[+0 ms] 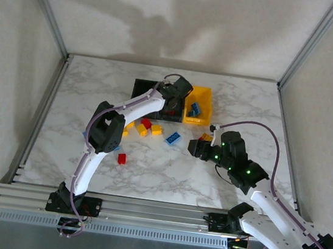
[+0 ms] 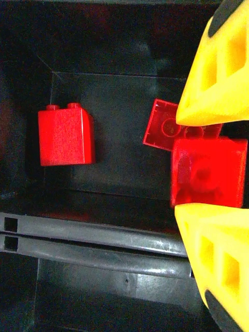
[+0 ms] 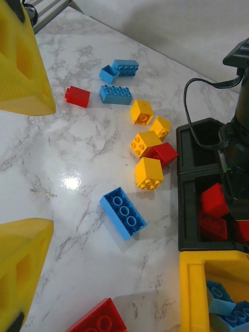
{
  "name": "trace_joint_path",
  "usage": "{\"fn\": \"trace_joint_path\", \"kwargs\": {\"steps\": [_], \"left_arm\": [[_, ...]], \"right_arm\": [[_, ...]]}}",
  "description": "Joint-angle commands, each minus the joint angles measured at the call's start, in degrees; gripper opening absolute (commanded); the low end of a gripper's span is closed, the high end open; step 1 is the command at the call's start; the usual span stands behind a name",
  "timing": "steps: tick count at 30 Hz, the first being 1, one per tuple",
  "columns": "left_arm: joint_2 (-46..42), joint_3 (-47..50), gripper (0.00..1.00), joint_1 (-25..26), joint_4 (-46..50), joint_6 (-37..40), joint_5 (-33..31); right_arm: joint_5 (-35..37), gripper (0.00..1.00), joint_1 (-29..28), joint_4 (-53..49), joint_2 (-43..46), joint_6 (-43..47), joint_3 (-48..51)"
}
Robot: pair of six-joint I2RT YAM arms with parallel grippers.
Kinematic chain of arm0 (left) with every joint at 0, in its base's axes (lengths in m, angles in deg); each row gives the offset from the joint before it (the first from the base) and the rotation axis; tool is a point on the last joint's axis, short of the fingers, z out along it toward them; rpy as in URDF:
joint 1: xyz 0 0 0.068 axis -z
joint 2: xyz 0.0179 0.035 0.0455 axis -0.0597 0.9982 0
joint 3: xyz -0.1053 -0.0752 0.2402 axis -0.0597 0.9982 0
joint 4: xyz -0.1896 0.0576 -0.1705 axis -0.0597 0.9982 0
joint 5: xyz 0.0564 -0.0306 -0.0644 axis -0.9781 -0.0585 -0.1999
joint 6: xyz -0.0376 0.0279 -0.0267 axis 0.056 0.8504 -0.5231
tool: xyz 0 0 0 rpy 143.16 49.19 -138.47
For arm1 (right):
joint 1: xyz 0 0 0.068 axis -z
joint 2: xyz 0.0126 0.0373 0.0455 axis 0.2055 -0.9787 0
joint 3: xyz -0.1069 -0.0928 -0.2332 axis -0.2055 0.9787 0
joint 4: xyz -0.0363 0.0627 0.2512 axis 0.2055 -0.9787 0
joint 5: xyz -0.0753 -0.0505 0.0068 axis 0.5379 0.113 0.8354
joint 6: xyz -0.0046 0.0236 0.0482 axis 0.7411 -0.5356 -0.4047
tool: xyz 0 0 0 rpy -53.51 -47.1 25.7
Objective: Sort the legos into containers by color
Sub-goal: Place the lego in the container, then pick up the lego from the middle-left of the table.
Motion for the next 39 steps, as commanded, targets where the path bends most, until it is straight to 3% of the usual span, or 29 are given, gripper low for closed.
{"fn": "trace_joint_path", "kwargs": {"steps": [1,10,20,30,39], "left_arm": [[-0.9,-1.7,0.47,0.5,2.2,0.9,-2.2],[-9.0,3.3,0.49,0.9,0.5,0.9,-0.9],[-29.7,27.9,0.54,0.8,-6.6,-0.3,2.3],[-45.6,50.8,0.57,-5.7,-11.7,-2.1,8.6],[-47.2,59.6,0.63,-11.6,-14.7,-2.4,10.9]], "right_arm": [[0.5,0.55,-0.5,0.6,-0.4,-0.4,0.0],[0.5,0.55,-0.5,0.5,-1.0,0.1,-1.0],[-1.5,0.57,-0.8,1.7,-3.2,0.6,-2.4],[0.5,0.59,-11.1,9.3,-9.6,2.7,-3.8],[3.1,0.59,-18.6,11.1,-20.8,4.4,-9.6]]}}
